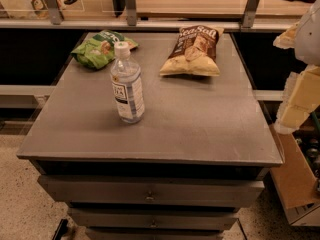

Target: Move green rice chip bag near blue plastic bottle

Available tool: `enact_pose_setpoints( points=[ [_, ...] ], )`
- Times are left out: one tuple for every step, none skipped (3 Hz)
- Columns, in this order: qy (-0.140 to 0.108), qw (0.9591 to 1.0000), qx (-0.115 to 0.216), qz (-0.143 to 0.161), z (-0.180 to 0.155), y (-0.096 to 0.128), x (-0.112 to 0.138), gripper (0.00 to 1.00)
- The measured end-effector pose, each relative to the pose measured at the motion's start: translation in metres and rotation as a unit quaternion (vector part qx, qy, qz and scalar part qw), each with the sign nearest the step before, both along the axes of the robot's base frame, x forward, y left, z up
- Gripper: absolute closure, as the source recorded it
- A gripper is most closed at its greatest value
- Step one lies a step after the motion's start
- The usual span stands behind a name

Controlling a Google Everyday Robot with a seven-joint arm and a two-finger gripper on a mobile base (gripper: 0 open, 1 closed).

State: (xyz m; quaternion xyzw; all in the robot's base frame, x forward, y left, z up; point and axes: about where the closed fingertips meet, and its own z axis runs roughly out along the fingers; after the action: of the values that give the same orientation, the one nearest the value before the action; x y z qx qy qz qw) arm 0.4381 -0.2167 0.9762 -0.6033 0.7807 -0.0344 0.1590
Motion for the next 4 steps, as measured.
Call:
enact_pose_setpoints(
  points=[
    [0.0,1.0,0.0,0.0,0.0,0.0,0.0,0.0],
    [-0.015,0.9995,-0.02,0.018,0.007,-0.014,0.008,0.0],
    [-0.033,0.9948,-0.078,0.056,0.015,-0.024,0.015,0.0],
    [-0.031,0.98,-0.151,0.127,0.013,-0.028,0.024,0.0]
  ],
)
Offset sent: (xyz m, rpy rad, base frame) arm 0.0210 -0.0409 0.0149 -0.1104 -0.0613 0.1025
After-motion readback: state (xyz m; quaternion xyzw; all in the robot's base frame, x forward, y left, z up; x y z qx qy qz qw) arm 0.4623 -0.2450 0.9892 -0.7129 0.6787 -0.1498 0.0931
